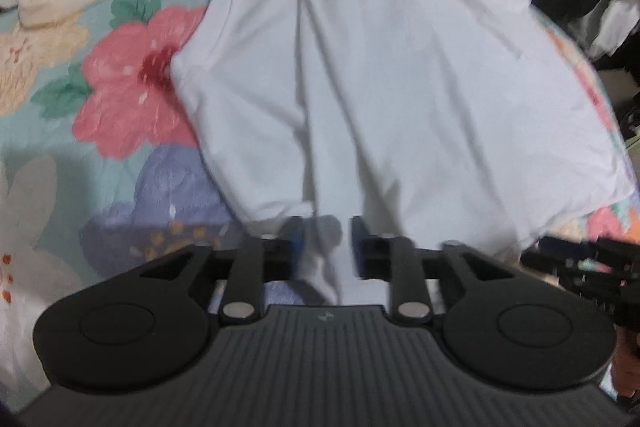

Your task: Fold clothes

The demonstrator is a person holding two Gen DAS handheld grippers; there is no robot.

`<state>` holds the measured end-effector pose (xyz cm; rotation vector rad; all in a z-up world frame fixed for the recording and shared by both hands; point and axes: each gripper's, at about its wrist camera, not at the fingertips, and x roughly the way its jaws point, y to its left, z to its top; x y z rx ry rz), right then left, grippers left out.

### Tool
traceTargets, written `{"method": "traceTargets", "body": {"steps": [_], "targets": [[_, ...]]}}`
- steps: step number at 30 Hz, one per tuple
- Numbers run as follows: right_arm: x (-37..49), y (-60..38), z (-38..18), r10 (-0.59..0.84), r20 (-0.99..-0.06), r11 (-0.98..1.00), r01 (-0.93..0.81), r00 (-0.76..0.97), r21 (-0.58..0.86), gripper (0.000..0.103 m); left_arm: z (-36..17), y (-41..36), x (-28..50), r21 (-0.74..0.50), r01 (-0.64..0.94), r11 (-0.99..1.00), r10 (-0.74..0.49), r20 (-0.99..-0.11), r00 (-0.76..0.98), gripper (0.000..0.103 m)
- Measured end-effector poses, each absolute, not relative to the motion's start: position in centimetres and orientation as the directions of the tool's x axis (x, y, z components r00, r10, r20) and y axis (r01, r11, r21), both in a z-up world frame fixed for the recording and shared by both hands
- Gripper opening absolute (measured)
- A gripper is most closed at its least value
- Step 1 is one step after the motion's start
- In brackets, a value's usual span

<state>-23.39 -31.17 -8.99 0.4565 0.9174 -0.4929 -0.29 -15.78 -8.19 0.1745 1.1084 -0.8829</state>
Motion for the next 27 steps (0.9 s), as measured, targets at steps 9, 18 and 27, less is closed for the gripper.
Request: {"method": "traceTargets", "body": {"steps": [9,18,27], "targets": [[-35.9,-37.4,-10.6,-0.277,-0.773,0.503,0.772,0.57,0.389,0.048,-4.9,-17.3,-4.3,-0.226,0.819,0.527,-0.677,-0.695,0.244,0.048],[-46.5,-45.7,-11.3,-0.514,-0.681,0.248,0.85,0.522,0.465,0.056,-6.9,-22.9,-7.3,-0.203,0.831,0.517,-0.6,-0.779,0.183,0.048],[-46.1,-51.5,-14.0,-0.625,-0.552,0.069,0.743,0.552,0.665,0.051,-8.5,-22.3,-4.9,-0.254,0.767,0.59,-0.575,-0.798,0.178,0.048]]}}
